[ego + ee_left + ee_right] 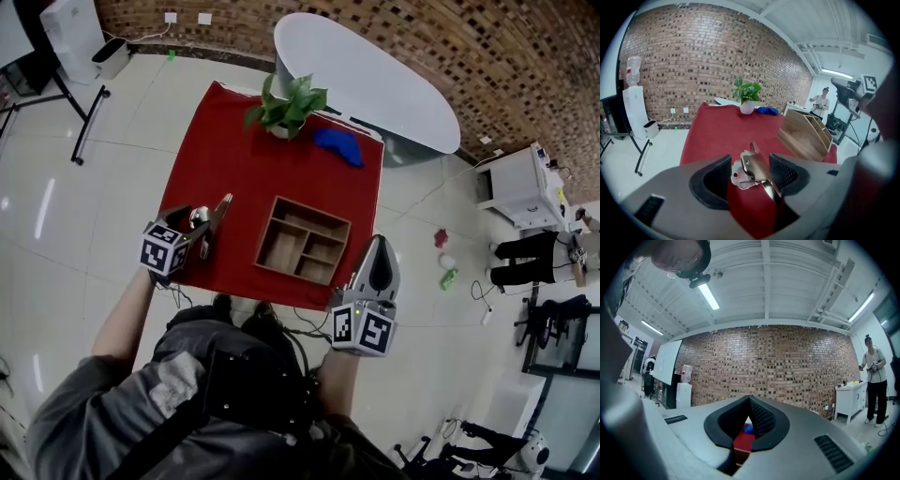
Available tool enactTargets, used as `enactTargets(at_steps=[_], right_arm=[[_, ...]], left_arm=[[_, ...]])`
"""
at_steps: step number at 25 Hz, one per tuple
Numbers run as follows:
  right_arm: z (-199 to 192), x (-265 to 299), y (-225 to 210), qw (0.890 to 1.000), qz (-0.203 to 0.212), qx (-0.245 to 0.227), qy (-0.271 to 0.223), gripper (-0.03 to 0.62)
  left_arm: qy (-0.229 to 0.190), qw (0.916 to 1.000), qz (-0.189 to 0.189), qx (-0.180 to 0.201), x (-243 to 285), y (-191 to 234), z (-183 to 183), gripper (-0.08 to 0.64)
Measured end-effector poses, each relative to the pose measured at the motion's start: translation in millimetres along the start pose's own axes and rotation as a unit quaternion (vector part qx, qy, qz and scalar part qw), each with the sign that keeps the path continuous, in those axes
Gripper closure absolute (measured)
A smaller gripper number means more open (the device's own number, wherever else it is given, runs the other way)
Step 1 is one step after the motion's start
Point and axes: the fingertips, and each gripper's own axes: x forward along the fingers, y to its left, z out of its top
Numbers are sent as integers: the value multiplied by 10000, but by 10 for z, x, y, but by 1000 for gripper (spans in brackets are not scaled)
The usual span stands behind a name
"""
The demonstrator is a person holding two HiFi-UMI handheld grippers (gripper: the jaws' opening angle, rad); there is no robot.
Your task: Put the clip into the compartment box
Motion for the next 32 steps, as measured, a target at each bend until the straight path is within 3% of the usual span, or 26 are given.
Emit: enactTargets(at_steps=[7, 11, 19, 23, 32], right_arm=[[-23, 76, -258, 9999, -107, -16, 109, 573], [-50, 75, -351, 9998, -151, -16, 141, 572], [-55, 87, -395, 9998, -146, -30, 148, 573], [-50, 70, -422, 9998, -151, -26, 135, 573], [-42, 46, -464, 9999, -134, -32, 105, 574]], left_arm=[[549, 9982, -147, -209, 254, 6, 31, 276], [657, 9973, -216, -235, 298, -61, 2, 341], [679, 9944, -520, -623, 291, -139, 78, 449], [699, 9943, -576, -563, 276, -204, 122, 472], [171, 9973, -470, -532, 128, -246, 351, 503]])
